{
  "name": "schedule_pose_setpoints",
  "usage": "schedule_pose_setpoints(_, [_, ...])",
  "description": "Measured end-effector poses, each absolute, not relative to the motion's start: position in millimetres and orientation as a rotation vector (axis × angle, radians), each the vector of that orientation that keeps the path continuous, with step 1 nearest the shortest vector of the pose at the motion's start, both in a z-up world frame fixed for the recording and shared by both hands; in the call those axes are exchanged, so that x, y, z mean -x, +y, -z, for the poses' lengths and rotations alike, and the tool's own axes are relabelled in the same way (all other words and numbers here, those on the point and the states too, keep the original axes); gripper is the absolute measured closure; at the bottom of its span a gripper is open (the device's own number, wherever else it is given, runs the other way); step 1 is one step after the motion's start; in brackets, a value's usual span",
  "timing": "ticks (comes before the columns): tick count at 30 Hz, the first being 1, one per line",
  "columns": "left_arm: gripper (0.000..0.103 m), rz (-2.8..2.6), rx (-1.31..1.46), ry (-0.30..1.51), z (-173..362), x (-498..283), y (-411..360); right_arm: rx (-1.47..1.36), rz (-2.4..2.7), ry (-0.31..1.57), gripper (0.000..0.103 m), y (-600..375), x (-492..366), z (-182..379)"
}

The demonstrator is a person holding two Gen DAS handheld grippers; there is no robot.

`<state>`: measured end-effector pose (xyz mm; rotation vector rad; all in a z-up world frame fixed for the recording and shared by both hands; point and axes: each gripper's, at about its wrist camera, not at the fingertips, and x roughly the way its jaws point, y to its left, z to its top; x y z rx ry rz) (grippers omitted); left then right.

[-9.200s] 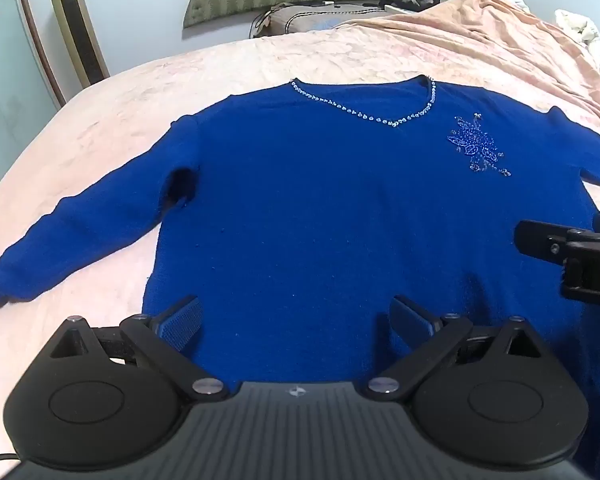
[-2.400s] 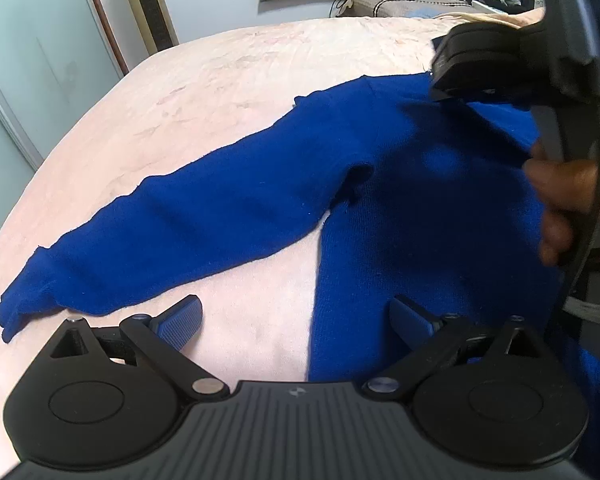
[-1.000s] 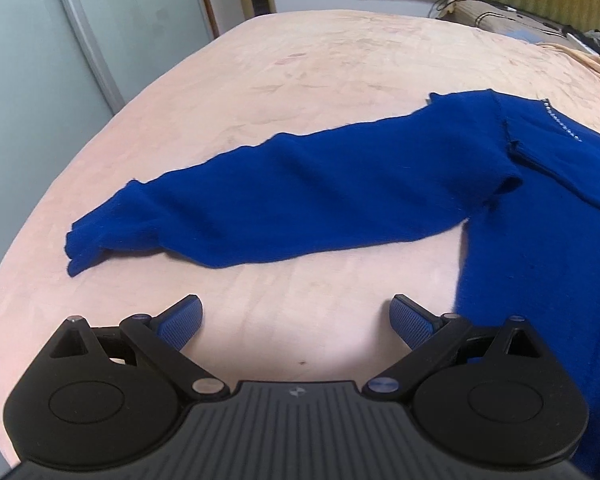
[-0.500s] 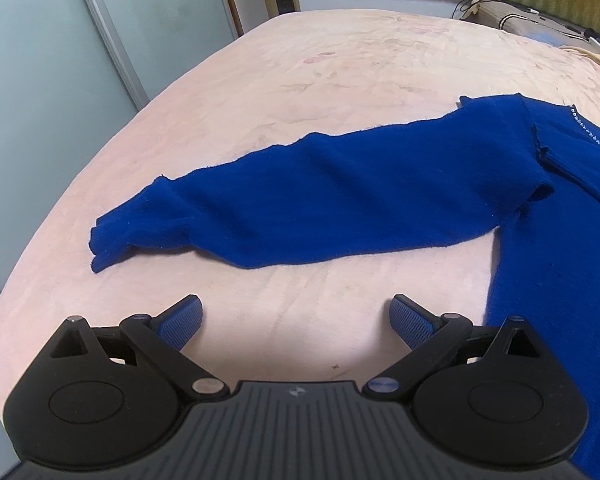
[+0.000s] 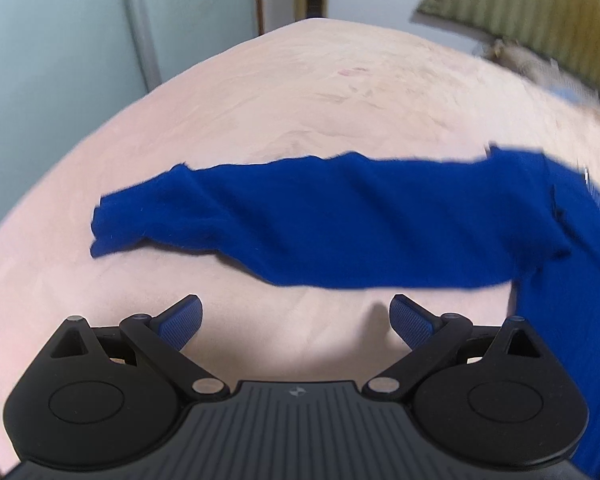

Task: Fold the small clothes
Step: 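Grasp the other sleeve's cuff with the left gripper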

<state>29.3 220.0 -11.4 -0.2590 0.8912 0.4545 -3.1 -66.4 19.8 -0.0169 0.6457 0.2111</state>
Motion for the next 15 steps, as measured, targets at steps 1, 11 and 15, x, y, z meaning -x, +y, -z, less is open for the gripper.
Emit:
schedule_pose_setpoints(1, [0.002, -0.453, 0.302, 0.885, 12, -28, 227, 0.021, -0.199, 0.652, 0.002, -66, 1, -19])
schedule_pose_setpoints(11, [0.002, -0.41, 0.869, 0.699, 17, 0, 305, 0.013, -0.188, 0.651, 0.001, -69, -1, -18])
schedule_pose_setpoints(15, [0.002, -0.35, 1.113, 0.598, 31, 11, 333, 0.015, -0.205, 0.657, 0.001, -66, -2, -17])
